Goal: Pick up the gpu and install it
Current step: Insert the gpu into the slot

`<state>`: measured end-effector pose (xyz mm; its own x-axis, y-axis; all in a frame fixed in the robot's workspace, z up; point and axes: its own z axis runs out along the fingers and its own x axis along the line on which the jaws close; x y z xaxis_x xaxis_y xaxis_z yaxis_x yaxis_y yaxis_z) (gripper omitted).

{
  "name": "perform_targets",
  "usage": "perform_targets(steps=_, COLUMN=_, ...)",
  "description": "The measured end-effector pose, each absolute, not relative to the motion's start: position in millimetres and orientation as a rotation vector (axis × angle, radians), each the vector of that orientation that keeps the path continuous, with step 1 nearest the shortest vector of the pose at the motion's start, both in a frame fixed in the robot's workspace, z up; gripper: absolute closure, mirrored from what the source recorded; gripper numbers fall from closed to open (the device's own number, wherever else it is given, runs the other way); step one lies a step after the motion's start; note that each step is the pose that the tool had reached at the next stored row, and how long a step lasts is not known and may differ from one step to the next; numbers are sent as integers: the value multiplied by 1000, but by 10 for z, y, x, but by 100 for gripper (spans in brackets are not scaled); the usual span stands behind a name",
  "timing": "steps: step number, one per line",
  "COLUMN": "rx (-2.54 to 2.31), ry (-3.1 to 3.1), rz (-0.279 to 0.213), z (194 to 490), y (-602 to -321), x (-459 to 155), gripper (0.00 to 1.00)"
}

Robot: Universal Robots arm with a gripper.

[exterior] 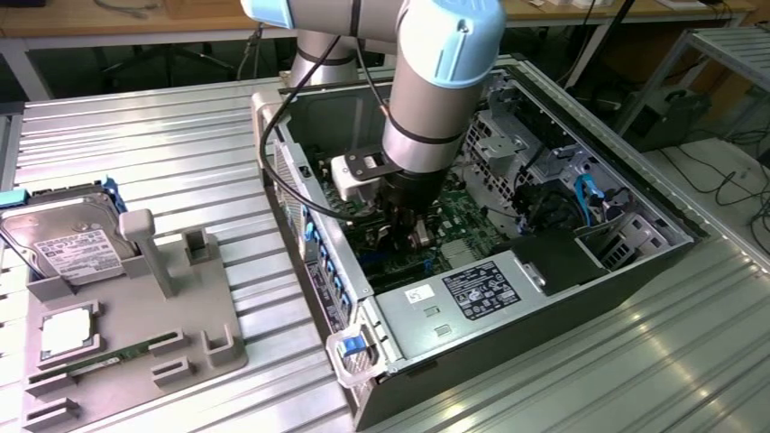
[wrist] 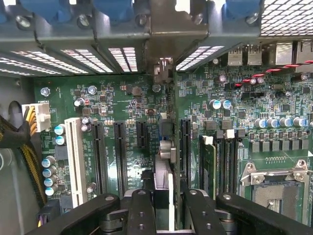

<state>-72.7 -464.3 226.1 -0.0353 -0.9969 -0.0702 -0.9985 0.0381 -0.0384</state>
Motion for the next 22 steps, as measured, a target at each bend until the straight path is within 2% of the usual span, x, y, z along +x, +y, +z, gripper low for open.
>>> perform_targets(steps=4, rx=-2116, ry=2196, rz=50, z=2288, y=-4637, x=-742, gripper=72)
perform_targets(steps=17, rx=-2117, ry=2197, rz=49, z=2218, y=-4639, x=-742, gripper=72)
perform_targets(steps=22, rx=-2116, ry=2195, rz=49, z=2347, y=-4639, x=-741, gripper=72)
